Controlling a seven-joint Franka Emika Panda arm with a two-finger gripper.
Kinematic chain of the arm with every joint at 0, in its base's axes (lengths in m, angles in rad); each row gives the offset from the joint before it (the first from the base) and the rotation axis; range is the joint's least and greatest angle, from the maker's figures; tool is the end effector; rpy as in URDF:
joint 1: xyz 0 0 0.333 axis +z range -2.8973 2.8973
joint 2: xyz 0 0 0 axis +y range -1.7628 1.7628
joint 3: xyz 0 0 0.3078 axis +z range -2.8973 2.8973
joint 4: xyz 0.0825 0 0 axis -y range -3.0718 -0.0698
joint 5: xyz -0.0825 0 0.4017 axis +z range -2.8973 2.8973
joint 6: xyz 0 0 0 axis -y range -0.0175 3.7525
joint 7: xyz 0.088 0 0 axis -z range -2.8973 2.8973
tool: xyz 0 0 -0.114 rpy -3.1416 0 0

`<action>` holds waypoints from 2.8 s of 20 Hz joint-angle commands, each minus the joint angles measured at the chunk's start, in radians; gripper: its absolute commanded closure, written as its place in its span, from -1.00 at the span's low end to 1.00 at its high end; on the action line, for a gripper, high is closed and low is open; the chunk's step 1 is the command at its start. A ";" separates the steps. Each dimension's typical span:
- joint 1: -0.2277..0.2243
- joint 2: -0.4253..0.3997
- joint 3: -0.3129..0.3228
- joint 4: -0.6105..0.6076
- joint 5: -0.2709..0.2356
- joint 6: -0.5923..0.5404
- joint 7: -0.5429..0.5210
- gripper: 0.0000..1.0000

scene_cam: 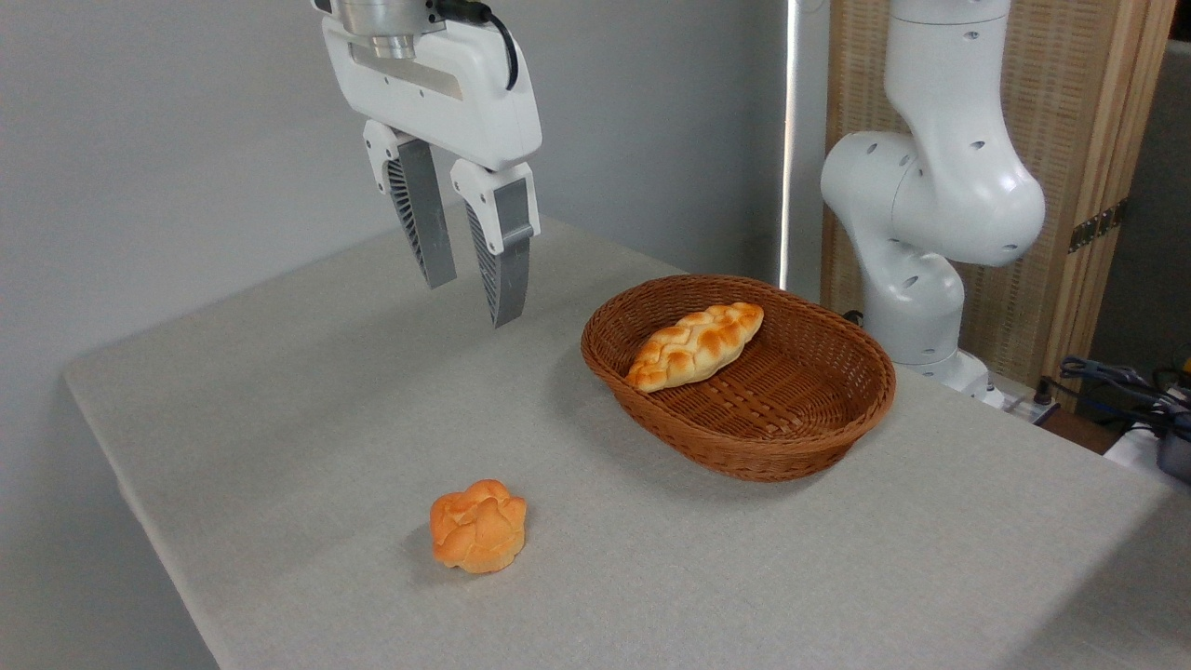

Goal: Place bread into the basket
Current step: 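Lower the open gripper down over the orange bun, then close the gripper on the orange bun and grip it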

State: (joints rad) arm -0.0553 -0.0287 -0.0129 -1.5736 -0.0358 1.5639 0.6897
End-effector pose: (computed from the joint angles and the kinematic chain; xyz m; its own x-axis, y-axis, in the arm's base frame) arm 0.5616 -0.0426 0.6237 0.7256 -0.6871 0.0372 -0.6879 -0.7256 0.0152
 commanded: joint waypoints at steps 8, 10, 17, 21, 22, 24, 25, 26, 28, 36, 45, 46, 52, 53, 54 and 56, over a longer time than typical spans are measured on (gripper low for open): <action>-0.003 -0.002 0.005 -0.002 0.010 0.001 -0.001 -1.00; -0.003 -0.002 0.005 -0.002 0.008 0.001 -0.001 -1.00; -0.005 -0.020 0.005 -0.112 0.008 0.103 -0.002 -1.00; -0.005 -0.030 0.005 -0.206 0.008 0.205 -0.001 -1.00; -0.005 -0.028 0.005 -0.226 0.008 0.218 -0.001 -1.00; -0.006 -0.030 0.004 -0.278 0.008 0.261 -0.001 -1.00; -0.009 -0.028 0.004 -0.299 0.008 0.286 -0.001 -1.00; -0.018 -0.028 0.004 -0.319 0.008 0.318 -0.001 -1.00; -0.020 -0.025 0.004 -0.361 0.008 0.393 -0.001 -1.00; -0.020 -0.004 0.004 -0.468 0.010 0.573 0.016 -1.00; -0.020 0.038 0.004 -0.496 0.047 0.642 0.016 -1.00; -0.020 0.044 0.002 -0.496 0.048 0.645 0.016 -1.00; -0.020 0.061 0.002 -0.496 0.053 0.650 0.016 -1.00; -0.020 0.065 0.002 -0.496 0.053 0.669 0.014 -1.00; -0.020 0.069 0.002 -0.503 0.053 0.698 0.013 -0.99; -0.020 0.075 0.002 -0.517 0.053 0.732 0.013 -0.78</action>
State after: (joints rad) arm -0.0710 0.0338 -0.0145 -2.0708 -0.0003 2.2320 0.6997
